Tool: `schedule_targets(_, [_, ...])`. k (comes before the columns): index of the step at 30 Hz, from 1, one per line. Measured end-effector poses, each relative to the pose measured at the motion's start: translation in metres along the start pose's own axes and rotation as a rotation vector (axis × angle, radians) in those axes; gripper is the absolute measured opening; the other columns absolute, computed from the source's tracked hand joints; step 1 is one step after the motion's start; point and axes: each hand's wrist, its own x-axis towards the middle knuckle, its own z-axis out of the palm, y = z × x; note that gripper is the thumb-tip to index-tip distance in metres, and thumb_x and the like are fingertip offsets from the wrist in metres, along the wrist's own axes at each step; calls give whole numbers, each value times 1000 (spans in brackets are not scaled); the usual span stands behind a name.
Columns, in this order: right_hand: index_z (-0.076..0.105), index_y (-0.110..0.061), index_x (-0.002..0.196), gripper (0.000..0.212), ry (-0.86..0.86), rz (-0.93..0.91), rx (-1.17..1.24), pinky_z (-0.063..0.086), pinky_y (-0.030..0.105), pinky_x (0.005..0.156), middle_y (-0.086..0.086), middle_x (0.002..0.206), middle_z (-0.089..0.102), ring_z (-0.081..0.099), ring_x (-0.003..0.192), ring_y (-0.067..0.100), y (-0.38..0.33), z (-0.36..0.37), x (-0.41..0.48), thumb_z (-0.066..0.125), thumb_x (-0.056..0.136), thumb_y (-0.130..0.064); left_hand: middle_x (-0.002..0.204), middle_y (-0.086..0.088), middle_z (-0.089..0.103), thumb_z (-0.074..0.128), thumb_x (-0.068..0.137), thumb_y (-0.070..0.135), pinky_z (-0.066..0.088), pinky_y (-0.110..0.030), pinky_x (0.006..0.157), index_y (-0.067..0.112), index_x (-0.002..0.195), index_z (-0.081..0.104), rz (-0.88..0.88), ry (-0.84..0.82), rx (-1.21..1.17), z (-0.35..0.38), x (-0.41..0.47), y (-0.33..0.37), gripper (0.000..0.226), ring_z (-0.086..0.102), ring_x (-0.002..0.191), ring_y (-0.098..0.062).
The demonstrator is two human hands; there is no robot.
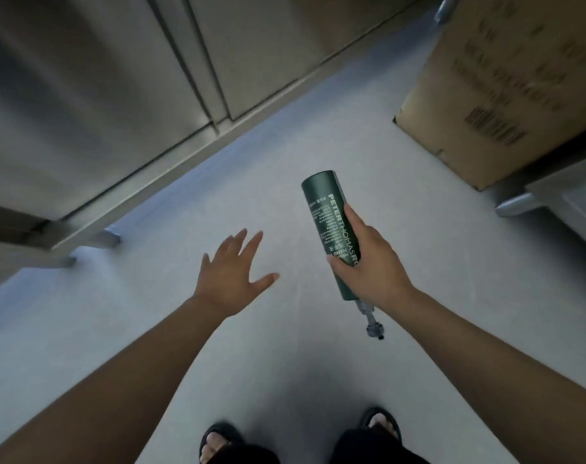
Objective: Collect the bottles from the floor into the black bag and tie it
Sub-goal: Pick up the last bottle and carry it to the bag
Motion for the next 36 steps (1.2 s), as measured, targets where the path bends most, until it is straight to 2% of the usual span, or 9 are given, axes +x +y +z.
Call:
schedule_targets(6, [8,-34,148,82,-24,-102,54,38,26,78,8,116,53,53,97,18,-177,-157,-83,60,85,-36,160,-1,11,34,86,66,22,-56,113,31,149,9,-93,45,-93,-222,-143,52,77,12,146,-23])
schedule_targets(11, [10,-39,147,82,-47,-191,126,41,27,84,3,123,53,53,105,16,-311,-287,-166,62,83,-37,153,-5,32,39,89,59,31,-51,109,24,147,23,-105,253,-219,-404,-273,111,70,29,139,-24])
schedule_targets(15, [14,-43,144,83,-75,-266,186,47,36,96,-6,132,52,53,112,13,-383,-351,-218,65,78,-43,147,-5,39,40,88,59,35,-51,105,24,147,23,-137,387,-211,-488,-365,141,71,40,132,-26])
schedule_targets(17, [15,-44,143,83,-83,-306,214,47,40,97,-8,133,51,53,113,14,-408,-370,-238,66,77,-45,145,-5,41,41,88,59,36,-51,104,25,148,23,-169,456,-223,-508,-402,146,71,42,129,-27])
schedule_targets(20, [21,-43,142,81,-92,-379,222,45,40,99,-8,133,52,53,115,14,-438,-383,-265,68,76,-42,149,-6,37,42,89,56,32,-47,109,23,148,24,-236,529,-260,-515,-456,148,69,35,135,-25])
schedule_targets(24, [25,-44,141,80,-168,-448,198,45,30,95,-11,133,54,54,113,10,-475,-377,-298,70,74,-42,150,-5,36,42,90,55,32,-46,109,23,147,26,-330,587,-279,-509,-518,139,67,33,137,-23])
schedule_targets(29, [27,-45,140,80,-325,-555,138,40,22,87,-13,128,55,54,109,8,-525,-329,-347,71,74,-39,147,-3,39,43,89,55,35,-41,106,23,145,31,-475,687,-299,-492,-601,94,65,35,135,-22])
schedule_targets(33, [27,-44,140,80,-437,-640,112,43,24,89,-15,129,55,54,109,7,-567,-271,-398,71,73,-39,147,2,38,44,89,55,40,-36,101,25,143,35,-589,735,-355,-468,-679,45,63,36,134,-17])
schedule_targets(36, [25,-49,138,81,-518,-696,91,43,19,81,-19,123,54,55,103,5,-605,-218,-445,70,71,-43,146,2,39,44,88,56,38,-34,101,24,143,35,-680,735,-318,-448,-747,0,63,39,132,-17])
